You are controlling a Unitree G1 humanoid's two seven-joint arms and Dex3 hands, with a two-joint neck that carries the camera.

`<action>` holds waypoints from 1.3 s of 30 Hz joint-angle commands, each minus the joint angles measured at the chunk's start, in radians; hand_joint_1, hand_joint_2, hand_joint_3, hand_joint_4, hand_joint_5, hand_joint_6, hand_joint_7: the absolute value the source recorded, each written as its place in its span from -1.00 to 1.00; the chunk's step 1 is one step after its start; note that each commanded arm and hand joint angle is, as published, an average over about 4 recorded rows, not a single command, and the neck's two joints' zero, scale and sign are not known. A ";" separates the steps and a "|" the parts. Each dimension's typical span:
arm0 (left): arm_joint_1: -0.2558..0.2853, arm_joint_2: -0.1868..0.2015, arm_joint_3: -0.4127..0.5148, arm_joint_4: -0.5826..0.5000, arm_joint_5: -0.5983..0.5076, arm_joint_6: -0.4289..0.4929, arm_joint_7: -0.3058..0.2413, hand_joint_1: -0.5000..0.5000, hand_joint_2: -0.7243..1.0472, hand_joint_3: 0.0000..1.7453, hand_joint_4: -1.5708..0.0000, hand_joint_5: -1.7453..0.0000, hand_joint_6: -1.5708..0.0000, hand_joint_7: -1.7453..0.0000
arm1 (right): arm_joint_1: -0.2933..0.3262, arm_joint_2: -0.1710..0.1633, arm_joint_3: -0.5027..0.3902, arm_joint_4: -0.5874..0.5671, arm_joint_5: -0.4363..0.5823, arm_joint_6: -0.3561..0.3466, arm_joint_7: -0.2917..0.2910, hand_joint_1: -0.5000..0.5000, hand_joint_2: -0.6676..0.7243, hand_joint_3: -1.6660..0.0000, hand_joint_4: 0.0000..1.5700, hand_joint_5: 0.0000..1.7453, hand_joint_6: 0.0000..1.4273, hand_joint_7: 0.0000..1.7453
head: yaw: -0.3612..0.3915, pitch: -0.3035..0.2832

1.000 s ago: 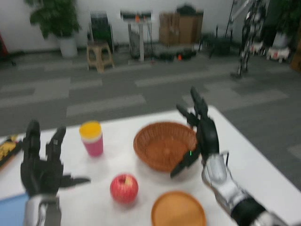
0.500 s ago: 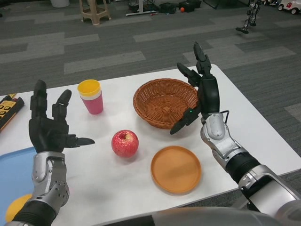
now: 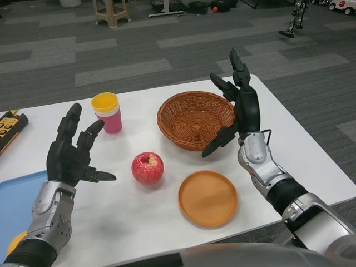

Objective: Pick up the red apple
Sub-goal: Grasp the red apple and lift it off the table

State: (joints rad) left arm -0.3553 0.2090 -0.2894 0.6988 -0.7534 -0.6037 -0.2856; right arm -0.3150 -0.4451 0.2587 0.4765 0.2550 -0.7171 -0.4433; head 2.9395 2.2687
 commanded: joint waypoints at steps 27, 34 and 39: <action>0.084 -0.004 0.093 -0.012 -0.003 0.007 -0.020 -0.38 -0.30 -1.00 1.00 -0.06 1.00 0.68 | -0.185 -0.036 0.373 0.077 0.020 -0.003 0.000 -0.92 0.91 1.00 -0.33 -1.00 -1.00 -1.00 | 0.045 0.019; 0.096 -0.004 0.149 -0.022 -0.001 0.004 -0.020 -0.34 -0.30 -1.00 1.00 -0.06 1.00 0.68 | -0.292 -0.020 0.557 0.162 0.036 0.007 -0.002 -0.92 0.91 1.00 -0.38 -1.00 -1.00 -1.00 | 0.010 0.011; 0.093 -0.004 0.168 -0.022 -0.001 0.004 -0.020 -0.33 -0.25 -1.00 1.00 -0.09 1.00 0.68 | -0.375 0.002 0.698 0.241 0.039 0.020 0.000 -0.92 0.91 1.00 -0.47 -1.00 -1.00 -1.00 | -0.008 0.006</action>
State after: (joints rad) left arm -0.2608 0.2027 -0.1324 0.6840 -0.7547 -0.5951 -0.3054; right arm -0.6451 -0.4542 0.9101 0.6884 0.2863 -0.7084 -0.4452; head 2.9336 2.2754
